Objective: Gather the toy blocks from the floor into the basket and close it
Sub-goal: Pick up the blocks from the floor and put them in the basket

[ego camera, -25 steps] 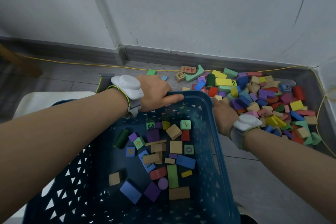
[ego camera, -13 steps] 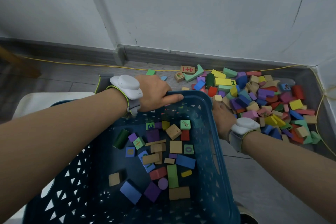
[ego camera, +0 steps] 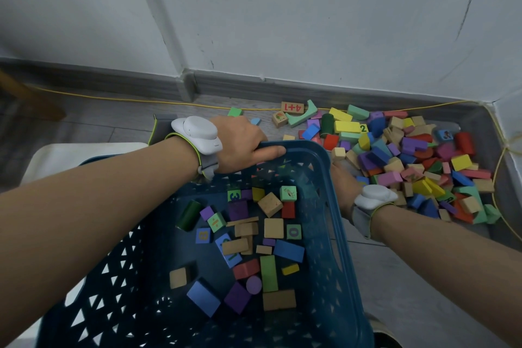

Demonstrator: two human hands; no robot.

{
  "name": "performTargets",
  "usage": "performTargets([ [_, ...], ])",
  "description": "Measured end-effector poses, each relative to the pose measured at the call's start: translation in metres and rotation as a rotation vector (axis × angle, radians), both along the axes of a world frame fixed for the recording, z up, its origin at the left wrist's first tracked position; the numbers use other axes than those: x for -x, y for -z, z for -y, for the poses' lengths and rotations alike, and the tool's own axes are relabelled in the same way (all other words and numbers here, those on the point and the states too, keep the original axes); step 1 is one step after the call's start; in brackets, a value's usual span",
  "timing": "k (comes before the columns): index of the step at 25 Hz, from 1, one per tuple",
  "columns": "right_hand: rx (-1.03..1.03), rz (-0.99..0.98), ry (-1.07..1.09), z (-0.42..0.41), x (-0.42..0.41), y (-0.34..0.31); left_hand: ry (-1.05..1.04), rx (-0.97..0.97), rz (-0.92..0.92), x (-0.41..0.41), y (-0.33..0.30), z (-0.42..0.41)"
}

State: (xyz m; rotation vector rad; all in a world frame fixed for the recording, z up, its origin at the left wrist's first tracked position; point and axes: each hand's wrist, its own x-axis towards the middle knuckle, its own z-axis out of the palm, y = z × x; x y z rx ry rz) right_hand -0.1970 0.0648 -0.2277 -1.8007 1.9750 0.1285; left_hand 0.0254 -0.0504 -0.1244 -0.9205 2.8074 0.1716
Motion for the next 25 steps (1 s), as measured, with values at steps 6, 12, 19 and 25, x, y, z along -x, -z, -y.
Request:
performTargets([
  [6, 0.316, -0.201, -0.008, 0.029, 0.032, 0.007, -0.003, 0.007, 0.016, 0.0, 0.0, 0.0],
  [12, 0.141, -0.287, -0.044, 0.033, 0.05, 0.046, -0.009, 0.018, 0.029, 0.001, 0.0, 0.001],
  [19, 0.206, -0.247, -0.102, 0.032, 0.055, 0.054, -0.019, 0.031, 0.038, 0.001, 0.001, 0.0],
  [25, 0.432, 0.489, 0.471, 0.046, 0.018, -0.049, -0.003, 0.032, 0.017, 0.0, 0.003, 0.001],
])
